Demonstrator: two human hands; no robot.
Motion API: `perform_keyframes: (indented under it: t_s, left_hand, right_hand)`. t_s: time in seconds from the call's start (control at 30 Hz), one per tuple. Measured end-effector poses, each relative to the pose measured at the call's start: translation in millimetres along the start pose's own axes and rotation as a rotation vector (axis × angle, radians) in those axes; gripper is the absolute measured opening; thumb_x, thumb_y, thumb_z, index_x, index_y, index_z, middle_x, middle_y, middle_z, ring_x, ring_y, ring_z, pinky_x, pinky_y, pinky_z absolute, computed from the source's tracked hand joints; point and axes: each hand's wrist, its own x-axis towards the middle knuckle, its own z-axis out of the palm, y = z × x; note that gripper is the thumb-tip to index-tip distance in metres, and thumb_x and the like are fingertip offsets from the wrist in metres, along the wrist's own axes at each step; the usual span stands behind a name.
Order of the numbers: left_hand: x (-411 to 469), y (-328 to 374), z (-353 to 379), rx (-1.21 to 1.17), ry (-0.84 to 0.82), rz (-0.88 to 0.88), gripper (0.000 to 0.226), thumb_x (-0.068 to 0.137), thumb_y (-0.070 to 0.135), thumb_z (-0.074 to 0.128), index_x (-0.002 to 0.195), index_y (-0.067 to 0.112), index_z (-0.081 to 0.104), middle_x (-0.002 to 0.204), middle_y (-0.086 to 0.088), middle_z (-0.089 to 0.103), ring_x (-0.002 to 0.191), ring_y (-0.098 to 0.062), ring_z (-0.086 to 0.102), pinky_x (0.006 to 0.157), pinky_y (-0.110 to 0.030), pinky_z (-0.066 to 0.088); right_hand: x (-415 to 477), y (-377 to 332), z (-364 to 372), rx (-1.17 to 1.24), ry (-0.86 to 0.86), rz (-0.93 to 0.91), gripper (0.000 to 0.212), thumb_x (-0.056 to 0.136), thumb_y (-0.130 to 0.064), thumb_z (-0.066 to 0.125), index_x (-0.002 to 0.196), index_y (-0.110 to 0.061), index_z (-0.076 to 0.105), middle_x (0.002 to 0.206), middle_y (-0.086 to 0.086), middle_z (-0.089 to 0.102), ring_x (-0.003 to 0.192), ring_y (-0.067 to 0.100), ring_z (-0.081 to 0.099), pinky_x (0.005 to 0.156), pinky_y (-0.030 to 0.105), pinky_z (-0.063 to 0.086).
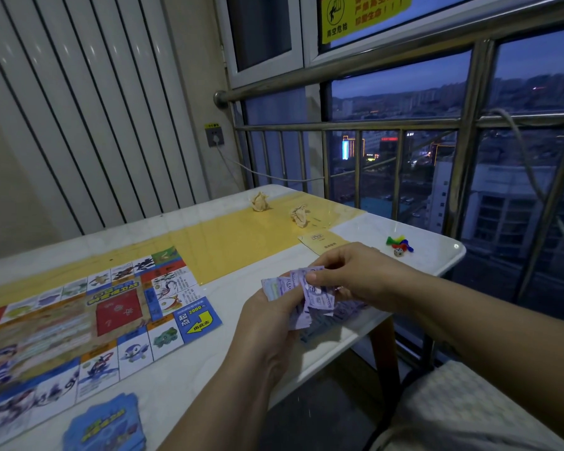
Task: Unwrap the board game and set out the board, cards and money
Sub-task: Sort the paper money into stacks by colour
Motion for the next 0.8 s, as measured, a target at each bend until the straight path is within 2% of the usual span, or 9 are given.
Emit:
perform_keyframes:
  t_s: [0.1, 0.2, 0.3, 0.33, 0.43, 0.57, 0.63, 0.7, 0.8]
  left_hand:
    - [-0.5, 3.5, -1.1, -0.041, 0.012, -0.025, 0.017, 0.092, -0.002, 0.048, 0.086, 0.003, 0.062, 0.061, -0.007, 0.070, 0.049, -0.013, 0.065, 0.044, -0.020, 0.050]
    - [1.5, 3.0, -3.3, 0.005, 0.012, 0.018, 0.014, 0.090, -0.003, 0.053, 0.091, 0.005, 0.064, 0.070, -0.009, 0.072, 0.056, -0.016, 0.068, 0.050, -0.023, 0.054]
    - [0.7, 1.6, -3.1, 0.033, 0.015, 0.027, 0.008, 0.084, 0.002, 0.065, 0.088, 0.008, 0.067, 0.073, -0.010, 0.073, 0.059, -0.018, 0.068, 0.053, -0.025, 0.055]
    - [0.2, 1.4, -2.2, 0.031, 0.020, 0.021, 0.006, 0.082, 0.003, 0.067, 0.085, 0.009, 0.067, 0.071, -0.009, 0.073, 0.057, -0.017, 0.068, 0.053, -0.026, 0.055]
    - [0.6, 0.6, -1.1, 0.035, 0.035, 0.011, 0.003, 0.081, 0.006, 0.069, 0.082, 0.009, 0.068, 0.068, -0.009, 0.073, 0.056, -0.017, 0.067, 0.052, -0.026, 0.055]
    - [2.7, 0.0, -4.9, 0.029, 0.043, -0.014, 0.010, 0.085, 0.014, 0.067, 0.091, 0.007, 0.069, 0.080, -0.014, 0.074, 0.068, -0.025, 0.070, 0.064, -0.034, 0.057]
    - [3.8, 1.2, -6.3, -0.003, 0.062, -0.039, 0.011, 0.088, 0.012, 0.061, 0.093, 0.007, 0.069, 0.079, -0.013, 0.074, 0.070, -0.026, 0.070, 0.069, -0.037, 0.055]
    - [4.8, 3.0, -7.9, -0.035, 0.095, -0.055, 0.016, 0.090, 0.008, 0.054, 0.099, 0.007, 0.068, 0.077, -0.011, 0.073, 0.066, -0.023, 0.069, 0.066, -0.034, 0.054]
    - [4.8, 4.5, -10.4, -0.002, 0.098, -0.033, 0.021, 0.092, 0.003, 0.053, 0.110, 0.009, 0.062, 0.078, -0.008, 0.071, 0.057, -0.016, 0.068, 0.046, -0.023, 0.052]
  right_hand:
    - [-0.1, -0.3, -1.6, -0.057, 0.058, -0.019, 0.005, 0.087, -0.013, 0.066, 0.085, -0.011, 0.070, 0.077, 0.008, 0.064, 0.069, 0.016, 0.054, 0.058, 0.024, 0.044]
    - [1.3, 0.5, -1.9, -0.016, 0.060, -0.011, 0.006, 0.086, -0.012, 0.066, 0.083, -0.014, 0.071, 0.077, 0.008, 0.066, 0.071, 0.018, 0.056, 0.062, 0.027, 0.047]
    - [1.8, -1.4, 1.4, 0.073, -0.005, 0.022, 0.007, 0.088, -0.008, 0.063, 0.090, -0.008, 0.069, 0.082, 0.012, 0.069, 0.073, 0.018, 0.063, 0.067, 0.026, 0.055]
    - [1.6, -2.0, 2.4, 0.078, -0.020, 0.032, 0.008, 0.089, -0.009, 0.062, 0.091, -0.006, 0.069, 0.082, 0.012, 0.068, 0.072, 0.018, 0.063, 0.064, 0.025, 0.054]
    - [2.5, -1.6, 3.2, 0.053, -0.019, 0.031, 0.007, 0.090, -0.010, 0.061, 0.089, -0.007, 0.067, 0.081, 0.012, 0.066, 0.076, 0.021, 0.061, 0.071, 0.031, 0.050]
    - [0.9, -3.2, 2.9, -0.001, 0.026, -0.002, 0.008, 0.091, -0.012, 0.061, 0.085, -0.009, 0.066, 0.073, 0.007, 0.062, 0.062, 0.015, 0.056, 0.054, 0.022, 0.046]
    - [0.2, -3.6, 1.7, -0.026, 0.046, -0.008, 0.008, 0.091, -0.013, 0.061, 0.085, -0.010, 0.066, 0.069, 0.006, 0.060, 0.055, 0.012, 0.051, 0.048, 0.019, 0.041]
    - [-0.2, -3.6, 0.3, -0.013, 0.043, 0.004, 0.008, 0.091, -0.013, 0.061, 0.086, -0.009, 0.066, 0.073, 0.008, 0.062, 0.060, 0.014, 0.055, 0.053, 0.022, 0.046]
    - [-1.0, -5.0, -0.5, 0.096, 0.010, 0.025, 0.010, 0.091, -0.010, 0.060, 0.085, -0.010, 0.067, 0.080, 0.011, 0.067, 0.076, 0.022, 0.061, 0.073, 0.034, 0.052]
